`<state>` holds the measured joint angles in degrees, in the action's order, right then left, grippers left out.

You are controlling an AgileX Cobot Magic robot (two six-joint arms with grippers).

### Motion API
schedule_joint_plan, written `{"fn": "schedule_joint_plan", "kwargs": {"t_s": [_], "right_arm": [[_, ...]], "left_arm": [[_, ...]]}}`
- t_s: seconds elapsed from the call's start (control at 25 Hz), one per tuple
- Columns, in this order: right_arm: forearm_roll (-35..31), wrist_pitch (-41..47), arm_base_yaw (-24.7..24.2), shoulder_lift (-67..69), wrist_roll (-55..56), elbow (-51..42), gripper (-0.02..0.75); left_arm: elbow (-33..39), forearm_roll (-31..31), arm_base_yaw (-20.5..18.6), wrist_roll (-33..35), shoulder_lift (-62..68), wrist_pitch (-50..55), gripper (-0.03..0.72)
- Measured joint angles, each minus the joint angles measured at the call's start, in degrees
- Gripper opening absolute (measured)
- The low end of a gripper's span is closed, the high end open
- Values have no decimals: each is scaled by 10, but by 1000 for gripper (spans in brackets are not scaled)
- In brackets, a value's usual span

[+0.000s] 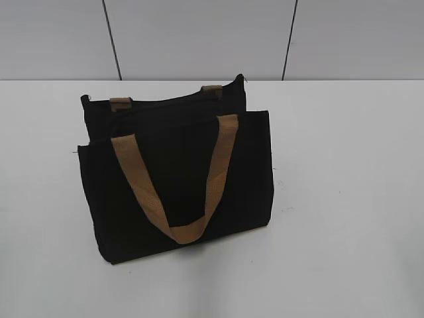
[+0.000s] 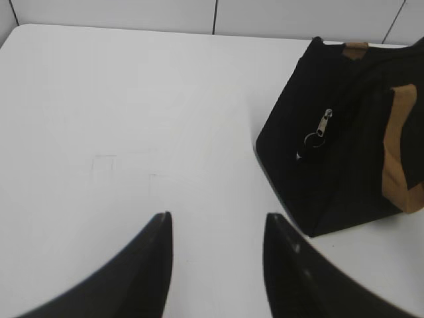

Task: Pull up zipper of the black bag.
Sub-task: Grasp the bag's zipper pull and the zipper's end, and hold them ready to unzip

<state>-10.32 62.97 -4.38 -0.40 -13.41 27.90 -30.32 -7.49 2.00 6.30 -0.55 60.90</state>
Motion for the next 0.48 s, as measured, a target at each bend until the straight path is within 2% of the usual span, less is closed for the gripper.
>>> {"fn": "schedule_joint_plan", "kwargs": {"t_s": [0.48], "right_arm": [[0, 0, 0, 0, 0, 0, 454]], "left_arm": [[0, 0, 0, 0, 0, 0, 340]]}}
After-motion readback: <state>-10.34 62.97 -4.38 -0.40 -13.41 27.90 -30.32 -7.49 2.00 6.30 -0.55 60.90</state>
